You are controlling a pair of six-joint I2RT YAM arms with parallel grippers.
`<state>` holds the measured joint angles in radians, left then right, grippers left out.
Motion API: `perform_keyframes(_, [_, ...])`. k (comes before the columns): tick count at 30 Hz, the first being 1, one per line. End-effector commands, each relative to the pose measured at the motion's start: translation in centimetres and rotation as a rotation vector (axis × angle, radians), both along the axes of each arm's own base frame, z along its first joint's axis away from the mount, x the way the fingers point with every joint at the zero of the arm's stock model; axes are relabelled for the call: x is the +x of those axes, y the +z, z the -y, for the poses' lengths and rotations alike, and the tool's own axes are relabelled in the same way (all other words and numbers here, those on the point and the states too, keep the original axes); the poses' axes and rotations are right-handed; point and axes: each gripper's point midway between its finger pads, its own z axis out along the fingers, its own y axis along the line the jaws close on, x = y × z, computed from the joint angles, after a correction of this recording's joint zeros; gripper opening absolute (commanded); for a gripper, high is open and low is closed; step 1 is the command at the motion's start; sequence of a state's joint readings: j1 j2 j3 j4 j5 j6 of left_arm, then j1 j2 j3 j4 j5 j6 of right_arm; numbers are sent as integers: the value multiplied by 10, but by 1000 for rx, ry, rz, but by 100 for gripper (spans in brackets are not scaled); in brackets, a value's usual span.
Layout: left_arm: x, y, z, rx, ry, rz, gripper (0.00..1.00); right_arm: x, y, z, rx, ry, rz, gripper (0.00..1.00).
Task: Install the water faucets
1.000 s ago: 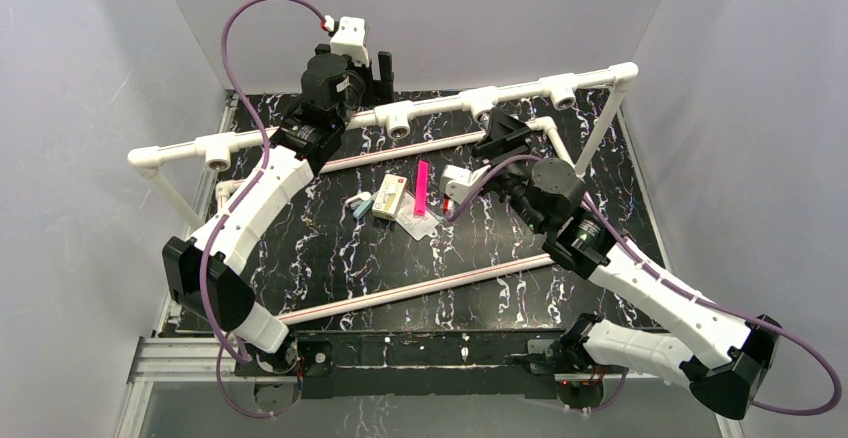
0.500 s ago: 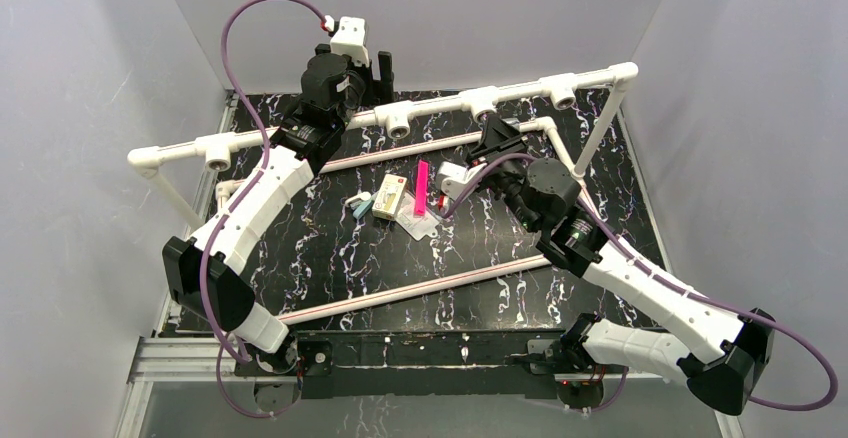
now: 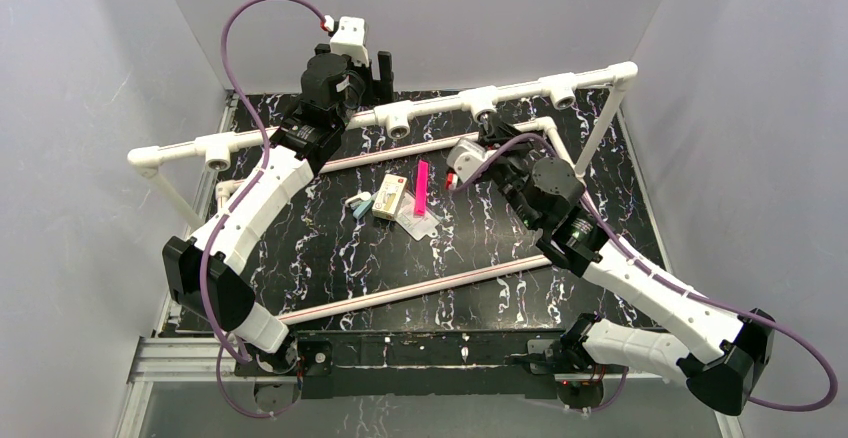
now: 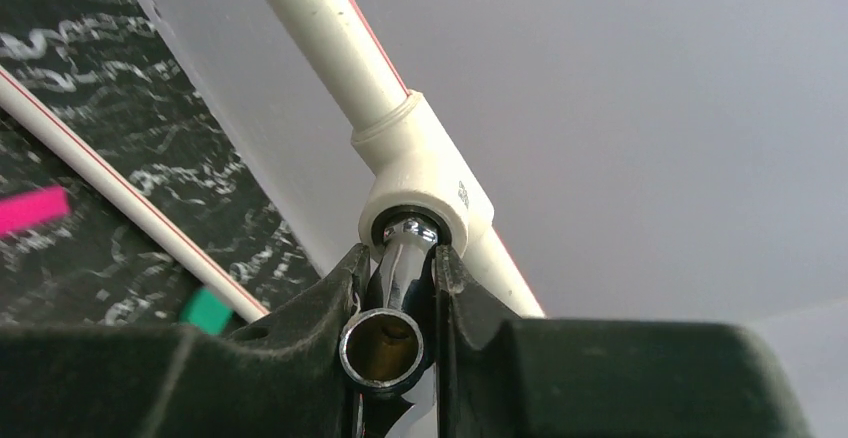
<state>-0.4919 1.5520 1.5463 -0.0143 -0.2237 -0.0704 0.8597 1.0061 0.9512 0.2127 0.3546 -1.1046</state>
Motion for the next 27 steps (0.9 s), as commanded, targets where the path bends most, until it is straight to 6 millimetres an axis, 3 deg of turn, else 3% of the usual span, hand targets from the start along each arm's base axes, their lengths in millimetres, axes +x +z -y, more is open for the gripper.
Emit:
perform_keyframes(1, [-6, -99, -6, 147, 5, -254, 80, -7, -12, -13, 372, 51, -231, 1])
perform_keyframes(14, [-7, -98, -6, 143, 2, -251, 80, -12, 4, -22, 1282, 84, -589, 1])
perform_keyframes(27, [-9, -94, -6, 134, -1, -246, 80, -22, 4, -19, 1928, 85, -910, 1])
